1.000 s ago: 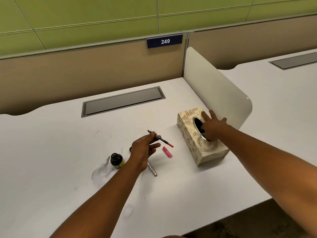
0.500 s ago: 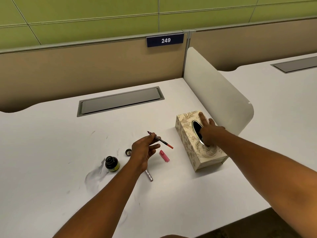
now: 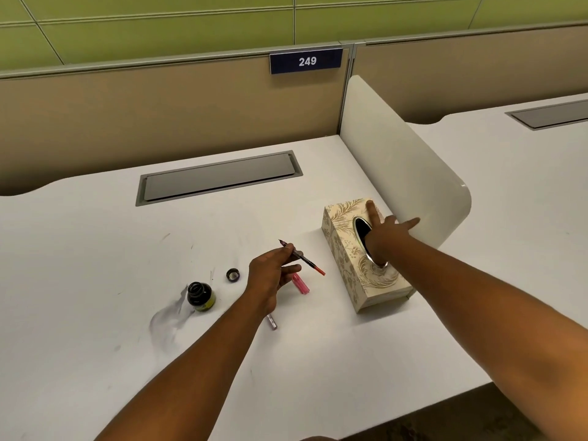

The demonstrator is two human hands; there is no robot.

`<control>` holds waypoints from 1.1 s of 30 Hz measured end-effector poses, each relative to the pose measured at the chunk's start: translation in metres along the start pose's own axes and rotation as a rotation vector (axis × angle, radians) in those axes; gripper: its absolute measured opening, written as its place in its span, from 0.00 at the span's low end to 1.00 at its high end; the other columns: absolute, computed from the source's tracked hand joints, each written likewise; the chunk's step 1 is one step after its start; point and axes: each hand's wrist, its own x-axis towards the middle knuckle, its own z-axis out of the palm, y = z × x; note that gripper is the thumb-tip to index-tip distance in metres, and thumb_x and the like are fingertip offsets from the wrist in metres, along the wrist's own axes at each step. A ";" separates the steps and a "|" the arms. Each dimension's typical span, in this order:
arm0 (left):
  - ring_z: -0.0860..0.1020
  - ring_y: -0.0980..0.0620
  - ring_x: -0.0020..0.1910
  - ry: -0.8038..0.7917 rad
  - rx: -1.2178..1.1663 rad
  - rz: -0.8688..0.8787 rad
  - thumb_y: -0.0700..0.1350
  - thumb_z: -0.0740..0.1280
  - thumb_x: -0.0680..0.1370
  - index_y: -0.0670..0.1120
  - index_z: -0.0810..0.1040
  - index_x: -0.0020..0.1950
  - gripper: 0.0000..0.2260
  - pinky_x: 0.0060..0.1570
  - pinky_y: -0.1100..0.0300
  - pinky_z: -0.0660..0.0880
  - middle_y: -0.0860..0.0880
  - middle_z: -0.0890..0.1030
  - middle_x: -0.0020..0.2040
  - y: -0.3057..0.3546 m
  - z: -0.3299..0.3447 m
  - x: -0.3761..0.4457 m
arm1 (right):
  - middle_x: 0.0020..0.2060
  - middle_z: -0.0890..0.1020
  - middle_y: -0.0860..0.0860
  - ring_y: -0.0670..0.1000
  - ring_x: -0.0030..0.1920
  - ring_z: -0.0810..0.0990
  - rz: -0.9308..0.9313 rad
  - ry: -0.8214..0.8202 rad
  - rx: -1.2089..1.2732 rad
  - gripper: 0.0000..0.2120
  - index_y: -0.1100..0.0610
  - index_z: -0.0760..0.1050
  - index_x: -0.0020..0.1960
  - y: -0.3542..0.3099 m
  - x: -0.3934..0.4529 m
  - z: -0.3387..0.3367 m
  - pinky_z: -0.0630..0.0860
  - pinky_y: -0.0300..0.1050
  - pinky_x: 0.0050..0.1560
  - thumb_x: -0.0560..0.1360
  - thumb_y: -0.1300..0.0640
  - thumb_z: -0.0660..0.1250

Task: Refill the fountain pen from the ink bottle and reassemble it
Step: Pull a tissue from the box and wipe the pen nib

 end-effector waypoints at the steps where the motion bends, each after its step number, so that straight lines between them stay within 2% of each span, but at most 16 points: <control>1: 0.84 0.52 0.36 -0.004 0.009 0.005 0.46 0.70 0.79 0.42 0.84 0.51 0.08 0.33 0.64 0.76 0.46 0.87 0.50 0.001 0.002 0.001 | 0.74 0.25 0.59 0.70 0.76 0.43 0.000 0.012 -0.019 0.55 0.48 0.34 0.79 -0.001 0.002 0.002 0.52 0.85 0.62 0.71 0.59 0.74; 3: 0.84 0.52 0.36 -0.010 0.017 0.014 0.46 0.70 0.79 0.43 0.85 0.49 0.07 0.36 0.63 0.75 0.46 0.87 0.50 0.002 0.005 0.003 | 0.74 0.27 0.61 0.70 0.76 0.35 -0.015 0.054 -0.019 0.56 0.51 0.36 0.79 -0.002 0.003 0.003 0.51 0.85 0.62 0.69 0.63 0.75; 5: 0.84 0.52 0.37 -0.019 0.021 0.014 0.47 0.70 0.78 0.44 0.85 0.49 0.07 0.38 0.61 0.74 0.46 0.87 0.50 0.002 0.009 0.005 | 0.75 0.28 0.62 0.70 0.75 0.32 -0.048 0.112 0.014 0.54 0.53 0.40 0.80 -0.002 0.007 0.006 0.50 0.85 0.63 0.69 0.68 0.74; 8: 0.84 0.51 0.38 -0.022 0.023 0.001 0.47 0.70 0.78 0.44 0.85 0.48 0.07 0.37 0.61 0.74 0.46 0.87 0.50 -0.001 0.013 0.007 | 0.76 0.32 0.64 0.70 0.75 0.31 -0.053 0.164 0.031 0.40 0.57 0.54 0.77 0.000 0.011 0.011 0.49 0.84 0.64 0.71 0.67 0.70; 10: 0.84 0.51 0.38 -0.023 0.035 -0.005 0.46 0.70 0.78 0.44 0.85 0.48 0.07 0.36 0.62 0.74 0.47 0.87 0.50 -0.002 0.017 0.007 | 0.76 0.32 0.64 0.69 0.74 0.29 -0.070 0.209 0.029 0.30 0.58 0.63 0.71 0.002 0.013 0.015 0.48 0.85 0.63 0.72 0.68 0.68; 13: 0.84 0.50 0.39 -0.029 0.027 -0.001 0.46 0.70 0.78 0.44 0.84 0.47 0.06 0.34 0.63 0.74 0.47 0.87 0.48 0.000 0.024 0.007 | 0.77 0.29 0.56 0.66 0.73 0.24 -0.128 0.275 0.019 0.18 0.57 0.72 0.57 0.005 0.015 0.018 0.47 0.85 0.63 0.69 0.67 0.70; 14: 0.84 0.50 0.39 -0.031 0.013 0.002 0.46 0.70 0.78 0.44 0.84 0.48 0.06 0.33 0.63 0.74 0.47 0.87 0.48 0.002 0.026 0.008 | 0.76 0.29 0.55 0.66 0.72 0.23 -0.138 0.292 0.011 0.17 0.57 0.74 0.55 0.007 0.016 0.020 0.47 0.85 0.63 0.68 0.65 0.70; 16: 0.84 0.50 0.38 -0.031 -0.001 0.005 0.46 0.70 0.78 0.44 0.84 0.49 0.06 0.33 0.63 0.74 0.47 0.87 0.49 0.004 0.028 0.010 | 0.76 0.28 0.54 0.65 0.72 0.22 -0.145 0.286 0.033 0.18 0.56 0.74 0.58 0.008 0.019 0.021 0.47 0.85 0.62 0.70 0.65 0.69; 19: 0.84 0.51 0.38 -0.026 0.002 0.009 0.46 0.70 0.78 0.44 0.84 0.49 0.06 0.34 0.63 0.74 0.46 0.87 0.50 0.006 0.030 0.012 | 0.75 0.25 0.51 0.65 0.72 0.22 -0.150 0.222 0.116 0.23 0.57 0.71 0.64 0.009 0.025 0.022 0.48 0.86 0.61 0.71 0.65 0.69; 22: 0.84 0.51 0.38 -0.014 -0.009 0.013 0.46 0.70 0.78 0.44 0.84 0.48 0.06 0.34 0.63 0.74 0.46 0.87 0.50 0.006 0.029 0.012 | 0.73 0.22 0.49 0.64 0.72 0.22 -0.146 0.145 0.168 0.24 0.55 0.73 0.63 0.007 0.026 0.019 0.50 0.85 0.62 0.69 0.66 0.72; 26: 0.84 0.51 0.37 -0.004 -0.022 0.017 0.46 0.70 0.78 0.44 0.84 0.49 0.06 0.34 0.63 0.74 0.45 0.87 0.51 0.006 0.029 0.013 | 0.72 0.21 0.49 0.65 0.73 0.24 -0.136 0.090 0.162 0.21 0.56 0.76 0.60 0.007 0.023 0.015 0.54 0.83 0.64 0.69 0.65 0.73; 29: 0.84 0.51 0.38 0.005 -0.022 0.019 0.46 0.70 0.78 0.45 0.84 0.48 0.06 0.35 0.63 0.75 0.45 0.87 0.51 0.006 0.030 0.013 | 0.73 0.22 0.49 0.65 0.74 0.26 -0.144 0.112 0.174 0.19 0.57 0.75 0.59 0.006 0.024 0.017 0.55 0.83 0.64 0.70 0.65 0.72; 33: 0.84 0.50 0.39 0.005 -0.022 0.029 0.46 0.70 0.78 0.45 0.84 0.47 0.06 0.36 0.62 0.75 0.45 0.87 0.51 0.005 0.032 0.012 | 0.75 0.25 0.47 0.64 0.76 0.29 -0.160 0.145 0.234 0.10 0.57 0.77 0.52 0.009 0.020 0.018 0.57 0.80 0.65 0.72 0.66 0.69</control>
